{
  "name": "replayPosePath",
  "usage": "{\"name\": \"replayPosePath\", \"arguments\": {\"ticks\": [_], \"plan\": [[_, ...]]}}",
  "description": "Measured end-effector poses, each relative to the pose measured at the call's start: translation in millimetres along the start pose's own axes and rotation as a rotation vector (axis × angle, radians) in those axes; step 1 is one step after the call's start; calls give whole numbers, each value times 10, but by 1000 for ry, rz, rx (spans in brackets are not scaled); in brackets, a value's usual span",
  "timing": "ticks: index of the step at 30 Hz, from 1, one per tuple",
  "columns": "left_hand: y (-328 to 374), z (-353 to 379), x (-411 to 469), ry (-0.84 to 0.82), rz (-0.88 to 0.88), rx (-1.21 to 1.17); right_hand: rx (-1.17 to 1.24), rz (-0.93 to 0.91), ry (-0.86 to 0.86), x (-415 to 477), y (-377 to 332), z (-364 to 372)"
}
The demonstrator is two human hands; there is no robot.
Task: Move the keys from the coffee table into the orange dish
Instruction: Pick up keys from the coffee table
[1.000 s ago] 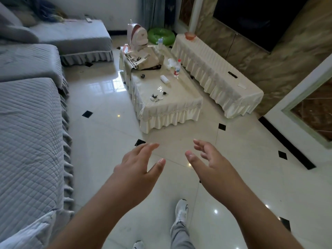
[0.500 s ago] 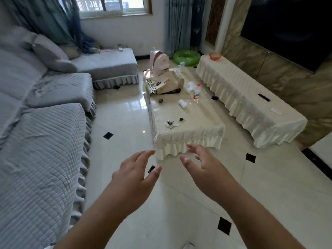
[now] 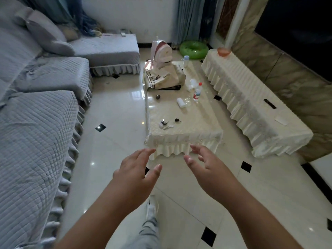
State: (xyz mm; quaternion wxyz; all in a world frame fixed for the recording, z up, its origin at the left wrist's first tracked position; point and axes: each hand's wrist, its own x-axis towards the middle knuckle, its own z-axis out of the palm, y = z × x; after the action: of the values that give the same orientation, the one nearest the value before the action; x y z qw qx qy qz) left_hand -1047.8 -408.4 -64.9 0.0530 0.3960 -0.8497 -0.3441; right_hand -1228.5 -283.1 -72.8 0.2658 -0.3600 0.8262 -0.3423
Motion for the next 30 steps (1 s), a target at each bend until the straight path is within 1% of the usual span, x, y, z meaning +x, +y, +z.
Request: {"name": "replayPosePath", "arguments": {"ticks": [6,14,18,24,30], "plan": [[85,132,842,-42,16,-38,-39,76,30,622,196,-274],[373,232,2380,-111,97,-70,-94,220,122,1694,342,-811],[570,212,3116,-143,161,-59,-104,239,192,2239,317,-979],[633,170,3629,-186,151,-110,-92,282,145,2686,342,-1002],[443,240,3901,-191,17,-69,-99,237,49,3308,385,-941]]}}
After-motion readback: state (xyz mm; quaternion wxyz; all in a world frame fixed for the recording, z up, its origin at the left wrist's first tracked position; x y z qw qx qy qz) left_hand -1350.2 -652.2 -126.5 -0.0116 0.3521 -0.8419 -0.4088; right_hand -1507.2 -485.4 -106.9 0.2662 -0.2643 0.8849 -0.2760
